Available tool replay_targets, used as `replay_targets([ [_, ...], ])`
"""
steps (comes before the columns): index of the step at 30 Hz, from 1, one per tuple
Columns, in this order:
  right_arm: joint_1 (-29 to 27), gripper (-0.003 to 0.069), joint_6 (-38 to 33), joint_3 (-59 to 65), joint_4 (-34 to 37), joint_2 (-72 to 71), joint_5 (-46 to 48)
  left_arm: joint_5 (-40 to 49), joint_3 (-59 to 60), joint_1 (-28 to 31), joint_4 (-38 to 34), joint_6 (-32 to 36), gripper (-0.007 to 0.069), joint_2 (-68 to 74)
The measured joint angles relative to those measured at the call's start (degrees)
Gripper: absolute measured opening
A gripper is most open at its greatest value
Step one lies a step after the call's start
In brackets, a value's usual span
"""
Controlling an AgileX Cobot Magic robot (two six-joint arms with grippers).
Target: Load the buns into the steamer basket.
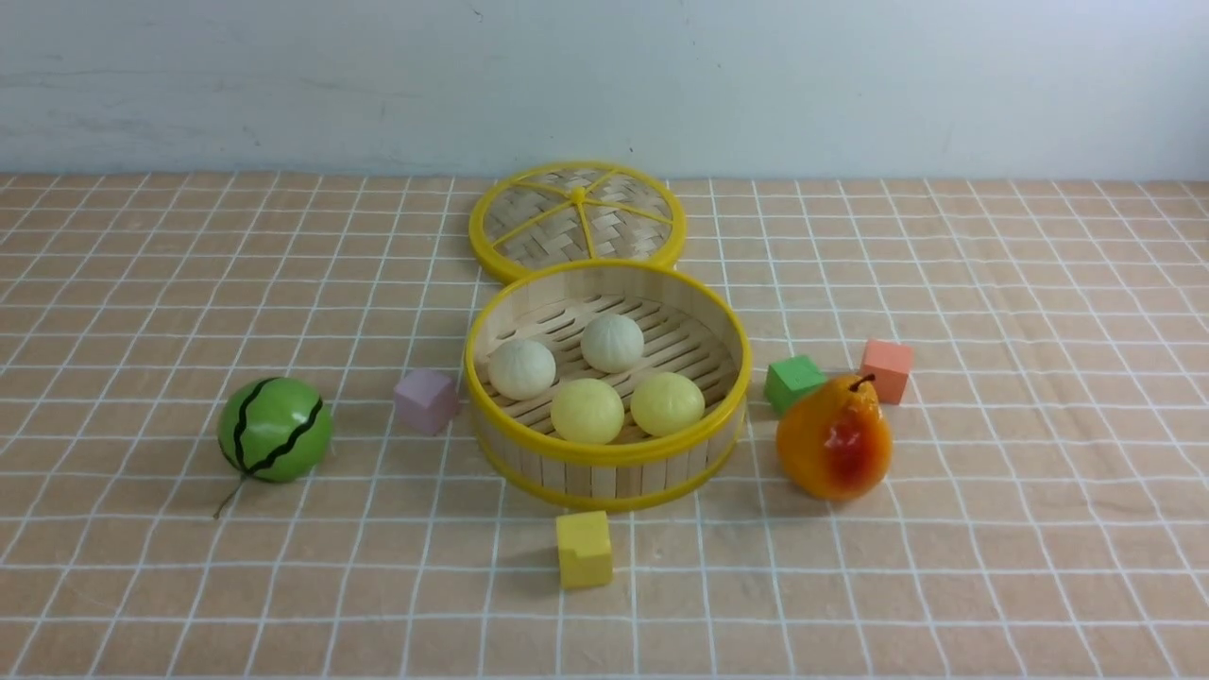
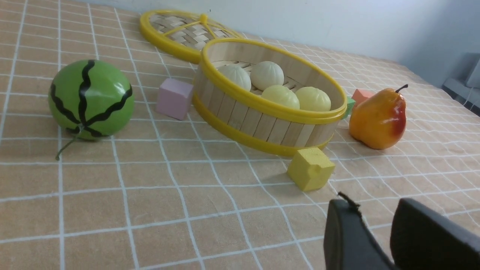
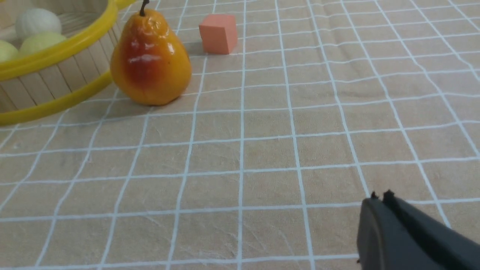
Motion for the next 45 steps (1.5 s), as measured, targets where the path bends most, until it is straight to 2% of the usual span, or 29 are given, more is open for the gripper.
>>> replay_targets([
  [28, 0.0, 0.0003, 0.3, 0.1, 0.1, 0.0, -0.1, -0.8, 0.1, 0.2, 0.7, 0.0, 0.0203, 0.0],
  [31, 0.0, 0.0008, 0.3, 0.1, 0.1, 0.0, -0.1, -2.9, 0.1, 3.8, 2.5, -2.2, 0.0202, 0.0],
  [34, 0.0, 0.0012, 0.3, 0.1, 0.1, 0.0, -0.1, -3.2, 0.1, 11.3, 8.0, -10.1, 0.0155, 0.0],
  [36, 0.0, 0.0015, 0.4, 0.1, 0.1, 0.0, -0.1, -1.0, 0.3, 14.9, 13.2, -15.6, 0.0083, 0.0],
  [38, 0.0, 0.0016, 0.4, 0.1, 0.1, 0.0, -0.1, 0.3, 0.6, 15.7, 15.2, -17.2, 0.0048, 0.0],
  [39, 0.0, 0.0019, 0.4, 0.1, 0.1, 0.0, -0.1, 4.0, 0.7, 16.1, 17.6, -18.7, -0.0006, 0.0],
  [42, 0.0, 0.0022, 0.4, 0.1, 0.1, 0.0, -0.2, 9.5, 1.0, 16.1, 19.4, -19.6, -0.0013, 0.0],
  [45, 0.0, 0.0024, 0.4, 0.1, 0.1, 0.0, -0.2, 10.3, 1.1, 16.1, 19.6, -19.8, -0.0013, 0.0],
])
